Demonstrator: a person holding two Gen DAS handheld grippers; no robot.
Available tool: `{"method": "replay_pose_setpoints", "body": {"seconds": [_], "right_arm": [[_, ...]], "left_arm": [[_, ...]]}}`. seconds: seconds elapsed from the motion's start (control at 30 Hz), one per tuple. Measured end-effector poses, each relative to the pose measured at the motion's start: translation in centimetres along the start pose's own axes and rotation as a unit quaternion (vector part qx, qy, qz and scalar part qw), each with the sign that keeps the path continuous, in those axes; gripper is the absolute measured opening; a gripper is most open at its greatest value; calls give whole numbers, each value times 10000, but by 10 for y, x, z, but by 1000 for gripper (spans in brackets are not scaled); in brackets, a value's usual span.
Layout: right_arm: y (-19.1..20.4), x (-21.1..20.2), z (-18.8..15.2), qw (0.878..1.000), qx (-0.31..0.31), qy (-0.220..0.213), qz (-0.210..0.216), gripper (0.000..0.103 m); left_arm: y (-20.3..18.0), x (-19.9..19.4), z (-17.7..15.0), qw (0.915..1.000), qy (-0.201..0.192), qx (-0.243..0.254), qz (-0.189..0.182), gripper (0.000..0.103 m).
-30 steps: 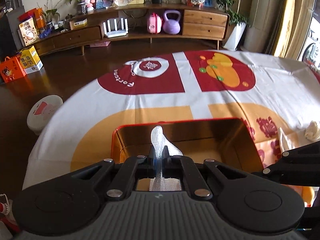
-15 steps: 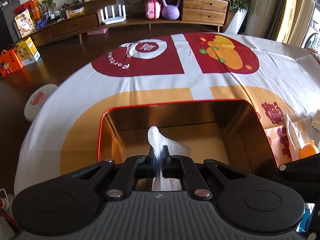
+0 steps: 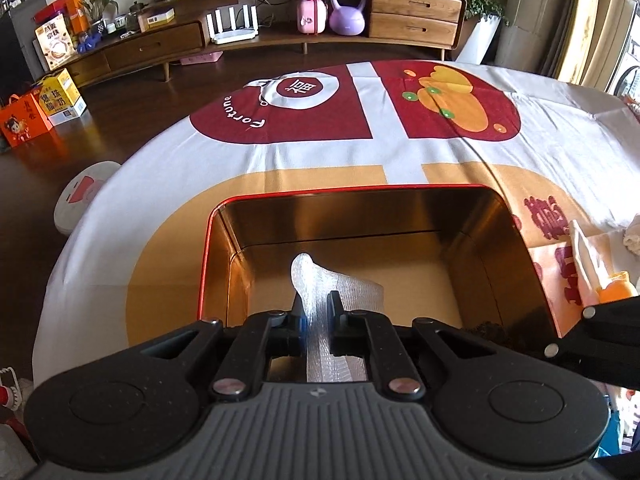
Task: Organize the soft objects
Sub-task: 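Lower the cloth into the tin and open the left tool while the right tool releases the scrunchie inside, then move both tools back from the tin toward the glove and mask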
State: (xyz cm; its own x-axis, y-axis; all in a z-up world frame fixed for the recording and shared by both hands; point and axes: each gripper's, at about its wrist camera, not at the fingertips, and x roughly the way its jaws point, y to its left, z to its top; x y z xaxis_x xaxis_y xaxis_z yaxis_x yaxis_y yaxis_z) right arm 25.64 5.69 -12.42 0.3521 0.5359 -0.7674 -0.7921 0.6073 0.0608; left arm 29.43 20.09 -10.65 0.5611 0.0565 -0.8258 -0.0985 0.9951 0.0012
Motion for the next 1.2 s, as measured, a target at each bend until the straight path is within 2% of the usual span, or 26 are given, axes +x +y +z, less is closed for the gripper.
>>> {"method": "replay_pose_setpoints", "body": {"seconds": [0.03, 0.3, 0.37, 0.4, 0.47, 0.5, 0.53, 0.67, 0.73, 0.9, 0.97, 1.2], "right_arm": [[0, -2, 0, 10000, 18, -25, -6, 35], [-3, -19, -1, 9996, 162, -203, -81, 45], [-3, -25, -1, 9994, 202, -252, -85, 47], [-4, -27, -1, 9994, 206, -266, -84, 48], [-4, -31, -2, 9993, 210, -294, -102, 49], [-4, -33, -3, 9993, 208, -304, -100, 49], [-4, -35, -3, 9992, 212, -319, -100, 49], [-6, -49, -6, 9988, 222, -423, -102, 53], [-7, -59, -8, 9983, 247, -510, -103, 60], [-10, -88, -15, 9970, 270, -712, -101, 64], [-13, -98, -18, 9964, 333, -769, -102, 65], [-18, -133, -28, 9931, 527, -1034, -146, 74]], "left_arm": [[1, -2, 0, 10000, -21, -26, -26, 9], [3, -14, -4, 9999, -82, -140, 4, 10], [3, -17, -6, 9998, -101, -164, -100, 12], [4, -18, -6, 9996, -109, -201, -136, 17], [4, -20, -7, 9995, -127, -256, -154, 41], [3, -21, -7, 9994, -150, -268, -141, 73], [2, -23, -8, 9993, -206, -278, -120, 87], [-2, -34, -8, 9991, -335, -251, -105, 87], [-4, -42, -10, 9988, -424, -199, -109, 87], [-6, -67, -17, 9975, -653, -204, -179, 87], [-8, -77, -21, 9968, -769, -198, -101, 87], [-16, -114, -28, 9933, -1092, -289, -240, 87]]}}
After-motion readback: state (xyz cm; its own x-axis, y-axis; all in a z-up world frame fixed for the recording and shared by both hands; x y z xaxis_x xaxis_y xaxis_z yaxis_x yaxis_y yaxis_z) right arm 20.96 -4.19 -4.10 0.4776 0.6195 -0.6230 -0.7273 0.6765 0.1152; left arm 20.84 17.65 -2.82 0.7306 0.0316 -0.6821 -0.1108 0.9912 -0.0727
